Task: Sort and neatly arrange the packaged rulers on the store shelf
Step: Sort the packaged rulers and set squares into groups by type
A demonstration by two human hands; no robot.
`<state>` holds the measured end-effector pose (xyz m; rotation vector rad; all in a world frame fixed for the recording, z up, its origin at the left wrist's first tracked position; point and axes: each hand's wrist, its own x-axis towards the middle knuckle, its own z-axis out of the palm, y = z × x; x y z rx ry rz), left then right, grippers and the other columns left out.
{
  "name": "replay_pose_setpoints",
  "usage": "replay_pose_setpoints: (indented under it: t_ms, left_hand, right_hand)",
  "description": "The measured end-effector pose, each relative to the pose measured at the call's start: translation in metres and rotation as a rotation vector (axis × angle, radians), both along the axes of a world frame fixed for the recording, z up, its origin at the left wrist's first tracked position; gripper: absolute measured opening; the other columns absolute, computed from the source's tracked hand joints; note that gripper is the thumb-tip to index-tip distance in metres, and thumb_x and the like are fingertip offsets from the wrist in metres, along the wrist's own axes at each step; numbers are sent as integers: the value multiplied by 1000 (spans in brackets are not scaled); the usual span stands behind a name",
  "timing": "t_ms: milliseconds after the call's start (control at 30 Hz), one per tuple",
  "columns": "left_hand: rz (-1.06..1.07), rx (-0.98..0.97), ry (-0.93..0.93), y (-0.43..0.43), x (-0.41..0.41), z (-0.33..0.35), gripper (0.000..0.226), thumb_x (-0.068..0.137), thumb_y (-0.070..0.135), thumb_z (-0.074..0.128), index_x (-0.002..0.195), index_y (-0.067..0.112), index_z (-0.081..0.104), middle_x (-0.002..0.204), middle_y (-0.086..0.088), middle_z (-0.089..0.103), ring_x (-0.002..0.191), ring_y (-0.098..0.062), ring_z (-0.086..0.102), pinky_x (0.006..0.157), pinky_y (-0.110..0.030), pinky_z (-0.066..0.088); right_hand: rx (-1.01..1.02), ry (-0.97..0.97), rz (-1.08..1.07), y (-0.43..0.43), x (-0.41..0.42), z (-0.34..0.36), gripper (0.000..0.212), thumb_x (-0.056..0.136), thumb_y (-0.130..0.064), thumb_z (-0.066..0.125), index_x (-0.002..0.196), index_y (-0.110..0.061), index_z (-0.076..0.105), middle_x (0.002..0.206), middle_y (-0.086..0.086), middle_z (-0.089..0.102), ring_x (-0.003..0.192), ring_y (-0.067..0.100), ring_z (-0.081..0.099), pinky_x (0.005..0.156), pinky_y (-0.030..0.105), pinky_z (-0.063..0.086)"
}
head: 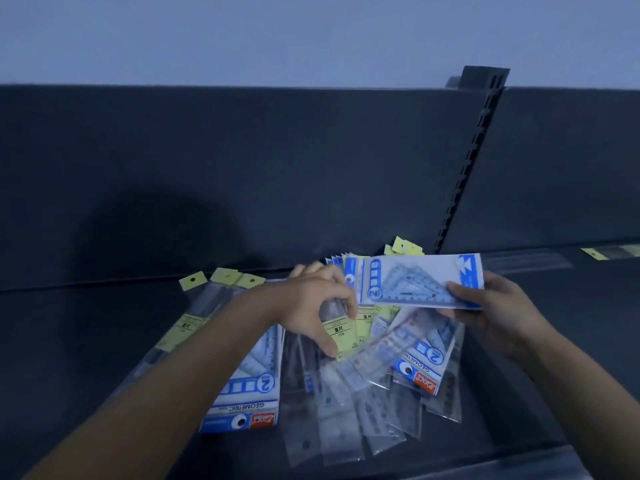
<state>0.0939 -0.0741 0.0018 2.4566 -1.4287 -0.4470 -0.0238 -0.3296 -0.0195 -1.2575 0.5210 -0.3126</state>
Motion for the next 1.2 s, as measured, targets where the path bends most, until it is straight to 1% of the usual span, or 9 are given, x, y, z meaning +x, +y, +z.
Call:
replay_pose_setpoints:
  t_ms: [133,267,367,467,667,800,933,1067,1200]
  left_hand:
    - [-48,117,-61,0,7,1,43,58,50,87,92,41,61,122,16,30,117,-11,23,99,-28,17]
    - [-53,310,-55,4,20,5,39,56,56,85,75,36,58,114,16,43,110,-12,30,98,-31,28]
    - [-37,334,212,14,32,16,24,71,38,83,76,30,60,86,18,62,85,-4,53,76,-22,42]
    - [5,258,327,26,42,39,4,86,18,72,86,16,69,67,14,68,58,2,60,55,-14,44]
    - [216,-127,49,54,55,102,7,87,22,70,81,24,74,59,10,63,55,0,55,58,-15,44]
    - [218,-492,91,19,28,116,8,88,18,67,89,19,75,81,-2,73,73,-8,64,68,-14,48]
    - [218,-541,117,-55,-8,98,7,90,17,66,86,15,72,76,-9,70,67,-16,59,68,-30,46]
    - [219,-531,121,-143,-42,71,9,91,16,65,82,16,68,55,15,60,46,0,48,54,-23,38]
    - [256,-533,165,-241,-81,47,9,93,16,61,89,17,69,70,10,65,50,4,52,56,-20,40]
  right_hand:
    - [0,-30,-92,-5,-11,2,20,86,7,57,106,9,59,95,19,69,72,24,72,53,29,58]
    - [65,-26,-6,3,-19,-4,36,74,2,66,108,9,60,104,23,69,88,32,70,65,33,60]
    - [97,-11,49,9,-23,-7,44,64,2,68,108,8,61,104,21,71,89,30,71,62,30,59]
    - [85,5,38,8,-26,-8,47,61,5,69,107,9,61,104,21,70,91,32,70,63,30,59]
    - [63,-36,46,-7,-38,-2,29,76,19,55,102,9,64,100,22,71,87,32,71,60,29,58]
    - [68,-77,32,-29,-51,6,33,77,24,49,103,9,63,99,23,71,84,30,71,62,30,58]
    - [84,-85,14,-71,-75,12,31,79,24,47,99,7,64,94,21,72,81,29,72,60,30,59]
    - [8,-52,-11,-135,-115,12,27,79,23,47,93,6,65,85,18,73,71,26,72,55,29,57]
    - [-66,-8,-46,-216,-162,3,26,79,21,47,86,4,65,78,14,73,66,25,70,52,29,56]
